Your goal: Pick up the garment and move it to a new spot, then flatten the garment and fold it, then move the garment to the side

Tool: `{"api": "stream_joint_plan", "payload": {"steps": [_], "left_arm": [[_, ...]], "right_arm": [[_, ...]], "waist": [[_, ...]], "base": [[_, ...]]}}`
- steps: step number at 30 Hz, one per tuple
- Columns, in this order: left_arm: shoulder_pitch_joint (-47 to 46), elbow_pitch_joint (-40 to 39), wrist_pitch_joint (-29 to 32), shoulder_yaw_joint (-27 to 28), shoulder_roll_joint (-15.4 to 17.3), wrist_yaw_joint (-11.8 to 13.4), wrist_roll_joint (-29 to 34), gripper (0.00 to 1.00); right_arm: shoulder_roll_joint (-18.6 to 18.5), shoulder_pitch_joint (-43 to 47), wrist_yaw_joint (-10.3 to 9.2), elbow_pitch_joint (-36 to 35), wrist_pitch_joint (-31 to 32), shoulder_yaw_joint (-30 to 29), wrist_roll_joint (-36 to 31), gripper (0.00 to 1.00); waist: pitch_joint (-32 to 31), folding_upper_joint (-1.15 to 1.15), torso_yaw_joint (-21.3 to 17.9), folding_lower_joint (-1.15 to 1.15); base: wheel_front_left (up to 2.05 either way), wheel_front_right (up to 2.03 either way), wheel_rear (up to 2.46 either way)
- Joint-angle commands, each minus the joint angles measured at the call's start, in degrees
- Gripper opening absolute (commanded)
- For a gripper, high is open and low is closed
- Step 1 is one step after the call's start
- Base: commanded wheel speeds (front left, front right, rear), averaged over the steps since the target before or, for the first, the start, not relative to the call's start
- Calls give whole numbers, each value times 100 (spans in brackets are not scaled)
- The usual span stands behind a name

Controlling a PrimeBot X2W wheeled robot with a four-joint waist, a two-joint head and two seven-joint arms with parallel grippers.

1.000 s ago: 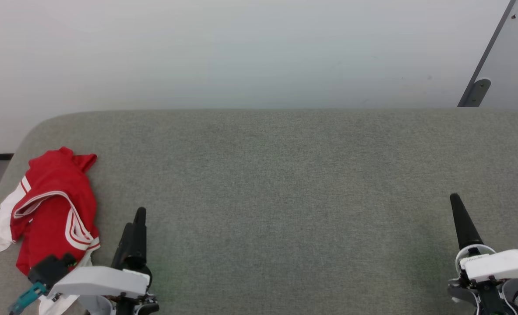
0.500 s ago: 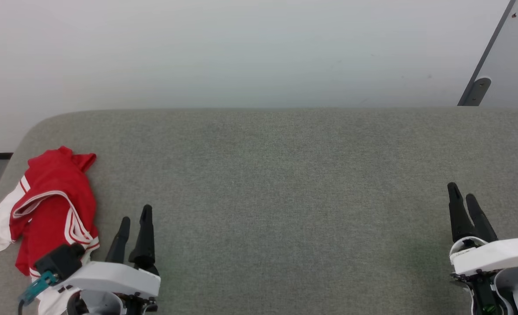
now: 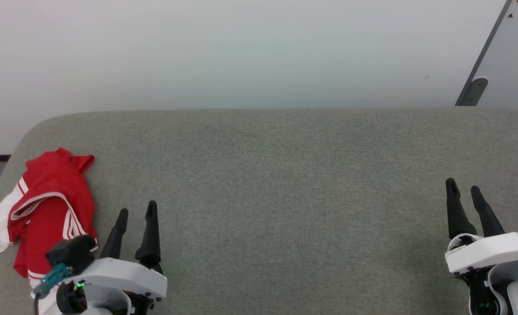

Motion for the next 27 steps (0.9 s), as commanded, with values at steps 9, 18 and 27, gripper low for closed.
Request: {"api": "stream_joint_plan", "payload": {"steps": [9, 18, 27], "left_arm": [[-112, -83, -173, -137, 156, 97, 627, 100], [-108, -54, -307, -229, 235, 117, 1091, 100], [-131, 42, -420, -277, 259, 121, 1491, 100]], "right_arm": [[-98, -232, -3, 46, -175, -1, -587, 100], [-161, -257, -4, 91, -309, 77, -1052, 100], [-221, -327, -4, 173, -424, 138, -1487, 100]], "waist": [[-41, 0, -7, 0], [-65, 0, -25, 0], [-74, 0, -35, 0]], "base": [[0, 0, 0], [0, 0, 0], [0, 0, 0]]}}
